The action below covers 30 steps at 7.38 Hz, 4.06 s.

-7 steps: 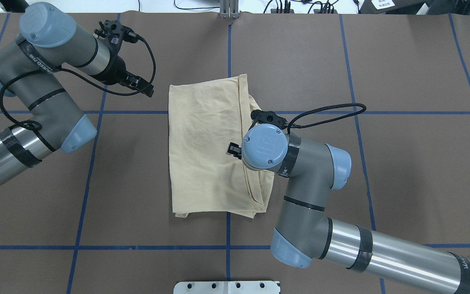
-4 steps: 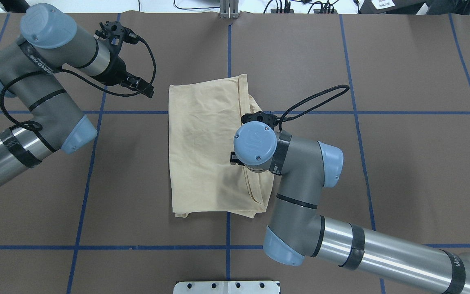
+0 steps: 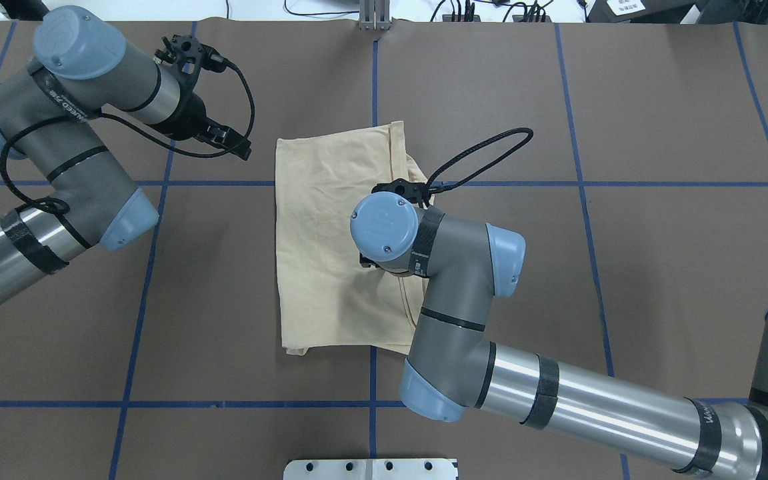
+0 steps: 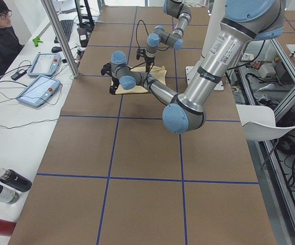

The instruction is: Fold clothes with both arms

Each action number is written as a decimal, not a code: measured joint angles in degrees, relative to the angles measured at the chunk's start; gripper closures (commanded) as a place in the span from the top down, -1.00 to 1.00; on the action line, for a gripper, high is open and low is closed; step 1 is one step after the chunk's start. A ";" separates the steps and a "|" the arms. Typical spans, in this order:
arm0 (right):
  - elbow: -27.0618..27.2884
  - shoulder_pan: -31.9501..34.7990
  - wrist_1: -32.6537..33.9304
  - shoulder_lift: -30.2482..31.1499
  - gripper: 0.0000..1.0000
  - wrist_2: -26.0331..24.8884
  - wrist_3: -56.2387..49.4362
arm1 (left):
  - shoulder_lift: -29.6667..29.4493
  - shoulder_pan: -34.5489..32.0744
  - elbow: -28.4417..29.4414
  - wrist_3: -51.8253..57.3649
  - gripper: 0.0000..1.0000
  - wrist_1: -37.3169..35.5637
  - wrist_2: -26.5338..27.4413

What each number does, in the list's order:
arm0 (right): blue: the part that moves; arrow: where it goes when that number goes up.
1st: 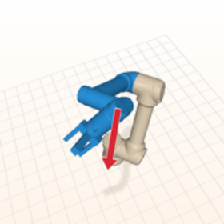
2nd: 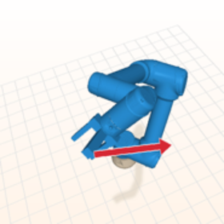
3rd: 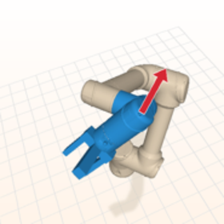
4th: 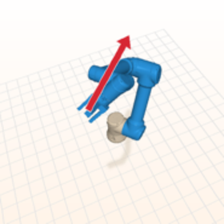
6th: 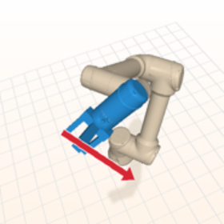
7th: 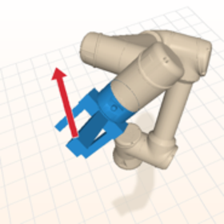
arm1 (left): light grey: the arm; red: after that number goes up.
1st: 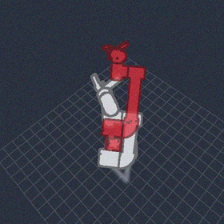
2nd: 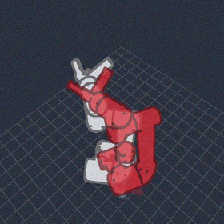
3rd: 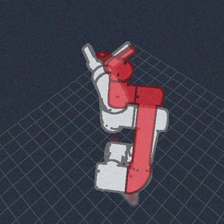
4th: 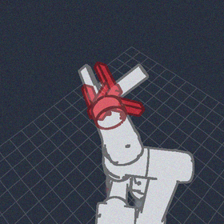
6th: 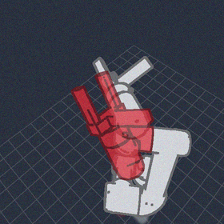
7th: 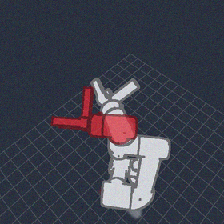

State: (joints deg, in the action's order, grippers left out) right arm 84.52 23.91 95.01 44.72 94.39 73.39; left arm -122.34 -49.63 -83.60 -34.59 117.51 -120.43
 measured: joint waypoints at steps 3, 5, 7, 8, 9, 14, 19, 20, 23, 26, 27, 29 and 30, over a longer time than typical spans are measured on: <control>0.66 0.19 4.05 -0.08 1.00 -0.01 -4.06 | 0.06 0.19 0.09 0.05 1.00 0.04 0.01; 0.90 0.28 5.13 0.14 1.00 -0.07 -4.76 | 0.08 0.23 0.10 0.05 1.00 0.01 0.02; 1.60 0.72 6.97 0.38 1.00 0.01 -5.41 | 0.09 0.22 0.09 0.04 1.00 0.03 0.02; 3.54 1.26 9.88 1.19 1.00 0.07 -7.14 | 0.08 0.21 0.03 0.00 1.00 0.04 0.02; 7.00 1.64 12.95 3.79 1.00 -0.01 -9.34 | 0.06 0.20 -0.09 -0.04 1.00 0.05 0.02; 19.39 4.11 13.42 15.51 1.00 0.17 -14.10 | 0.09 0.16 -0.40 -0.12 1.00 0.01 0.00; 3.09 5.61 -5.58 4.16 1.00 4.22 -8.73 | 0.09 0.45 -0.16 -0.09 1.00 0.06 -0.07; 0.34 5.34 -5.71 2.75 0.99 4.86 -11.19 | 0.09 0.53 -0.13 -0.10 1.00 0.07 -0.07; -1.30 4.91 -3.92 2.33 0.99 5.21 -17.50 | 0.09 0.58 0.01 -0.03 1.00 0.01 -0.06; -0.06 6.64 0.28 3.31 0.99 5.03 -21.95 | 0.30 0.69 0.10 0.05 1.00 0.08 -0.06; 1.69 7.36 0.62 5.44 0.99 5.02 -22.84 | 0.36 0.73 0.10 0.05 1.00 0.08 -0.07; 8.78 8.27 0.78 13.18 0.99 4.82 -24.23 | 0.40 0.76 -0.11 -0.02 1.00 0.09 -0.07; 13.43 8.55 0.79 17.09 1.00 4.88 -24.08 | 0.35 0.79 -0.33 -0.65 1.00 0.09 -0.05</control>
State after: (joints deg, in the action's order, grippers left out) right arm 97.95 32.46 95.79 61.81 99.27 49.31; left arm -121.99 -48.84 -83.93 -35.24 117.60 -120.48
